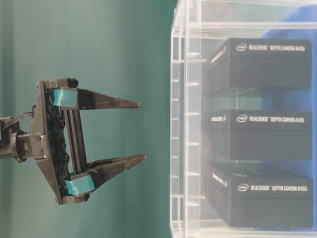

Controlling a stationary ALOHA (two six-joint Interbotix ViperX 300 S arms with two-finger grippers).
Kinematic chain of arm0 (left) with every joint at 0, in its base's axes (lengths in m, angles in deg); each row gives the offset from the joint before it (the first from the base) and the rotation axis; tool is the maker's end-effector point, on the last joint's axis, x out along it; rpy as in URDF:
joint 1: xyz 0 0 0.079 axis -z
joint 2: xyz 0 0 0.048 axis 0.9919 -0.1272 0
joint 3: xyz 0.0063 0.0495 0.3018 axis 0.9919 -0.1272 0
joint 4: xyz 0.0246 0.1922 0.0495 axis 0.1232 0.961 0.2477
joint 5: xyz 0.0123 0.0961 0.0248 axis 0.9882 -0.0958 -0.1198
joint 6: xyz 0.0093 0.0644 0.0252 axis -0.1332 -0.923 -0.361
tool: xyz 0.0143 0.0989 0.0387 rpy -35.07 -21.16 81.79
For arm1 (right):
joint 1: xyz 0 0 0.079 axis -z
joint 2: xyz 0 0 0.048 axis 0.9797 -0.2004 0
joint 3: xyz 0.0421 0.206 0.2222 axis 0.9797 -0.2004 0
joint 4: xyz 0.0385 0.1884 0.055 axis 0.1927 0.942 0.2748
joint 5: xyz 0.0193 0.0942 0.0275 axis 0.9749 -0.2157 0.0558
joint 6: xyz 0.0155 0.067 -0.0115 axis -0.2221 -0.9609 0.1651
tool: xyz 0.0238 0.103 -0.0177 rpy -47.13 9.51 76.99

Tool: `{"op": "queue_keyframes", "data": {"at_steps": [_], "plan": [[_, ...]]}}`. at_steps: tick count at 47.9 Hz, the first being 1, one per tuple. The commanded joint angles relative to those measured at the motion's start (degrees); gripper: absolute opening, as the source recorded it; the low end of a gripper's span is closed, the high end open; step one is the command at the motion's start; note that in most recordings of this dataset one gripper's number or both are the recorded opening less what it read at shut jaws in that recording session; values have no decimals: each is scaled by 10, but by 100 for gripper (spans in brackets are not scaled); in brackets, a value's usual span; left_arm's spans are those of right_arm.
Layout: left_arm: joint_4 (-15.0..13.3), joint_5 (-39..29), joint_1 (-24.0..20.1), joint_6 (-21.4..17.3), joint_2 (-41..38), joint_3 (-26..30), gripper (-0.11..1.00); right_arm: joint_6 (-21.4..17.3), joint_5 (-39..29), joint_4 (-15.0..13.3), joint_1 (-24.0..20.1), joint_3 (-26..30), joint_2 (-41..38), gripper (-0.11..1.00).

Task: Take the box out of the case with the left arm.
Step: 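Lower the open left gripper over the middle black box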

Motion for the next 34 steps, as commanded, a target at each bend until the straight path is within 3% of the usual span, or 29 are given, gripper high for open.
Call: {"op": "queue_keyframes", "data": {"at_steps": [1, 34], "plan": [[3, 3, 0, 0, 7, 14, 97, -2, 2, -1, 1, 15, -3, 7], [3, 3, -2, -1, -4, 6, 96, -3, 2, -1, 1, 15, -2, 7]]}}
